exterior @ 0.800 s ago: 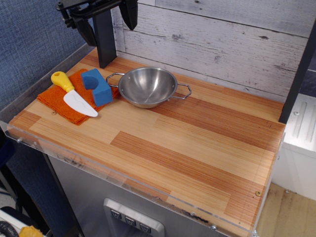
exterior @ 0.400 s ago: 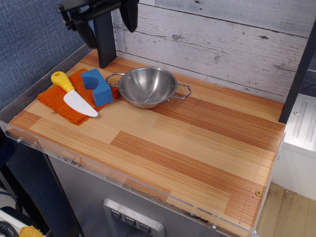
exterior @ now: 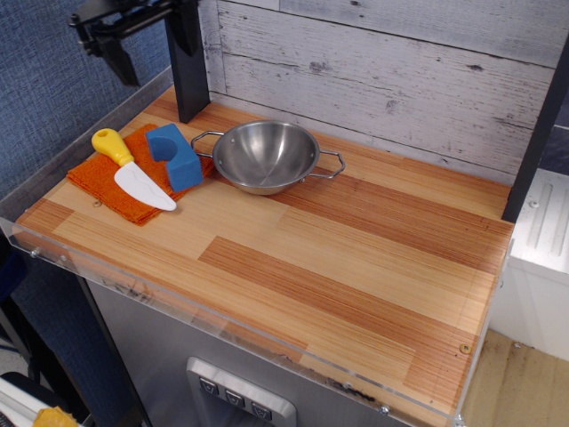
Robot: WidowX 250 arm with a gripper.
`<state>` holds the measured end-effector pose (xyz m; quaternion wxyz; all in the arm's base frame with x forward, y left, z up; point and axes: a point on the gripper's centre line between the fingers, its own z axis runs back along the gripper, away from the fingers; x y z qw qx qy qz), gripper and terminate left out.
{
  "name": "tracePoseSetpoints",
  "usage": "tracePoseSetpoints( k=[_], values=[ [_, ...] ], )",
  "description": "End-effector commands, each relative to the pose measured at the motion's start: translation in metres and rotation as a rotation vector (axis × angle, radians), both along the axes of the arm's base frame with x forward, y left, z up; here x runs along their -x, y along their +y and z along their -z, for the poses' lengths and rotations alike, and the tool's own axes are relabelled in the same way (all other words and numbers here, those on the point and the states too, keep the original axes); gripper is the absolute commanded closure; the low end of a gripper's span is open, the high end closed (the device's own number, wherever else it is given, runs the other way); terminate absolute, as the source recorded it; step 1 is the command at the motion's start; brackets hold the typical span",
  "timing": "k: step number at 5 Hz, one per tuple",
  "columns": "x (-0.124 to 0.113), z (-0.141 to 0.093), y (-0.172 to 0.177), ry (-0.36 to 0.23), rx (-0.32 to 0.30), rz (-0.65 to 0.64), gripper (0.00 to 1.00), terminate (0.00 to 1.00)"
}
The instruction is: Move the yellow knife to the top right side of the table
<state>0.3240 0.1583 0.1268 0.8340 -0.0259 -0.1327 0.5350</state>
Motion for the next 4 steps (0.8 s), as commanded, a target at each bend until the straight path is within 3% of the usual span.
tracePoseSetpoints(
  k=[1, 2, 4],
  values=[
    [0.005, 0.008, 0.056, 0.004, -0.009, -0.087, 0.00, 0.00],
    [0.008, 0.023, 0.060, 0.052, -0.054, -0.033, 0.00, 0.00],
    [0.022, 0.049, 0.066, 0.124, -0.073, 0.026, 0.00, 0.00]
  ],
)
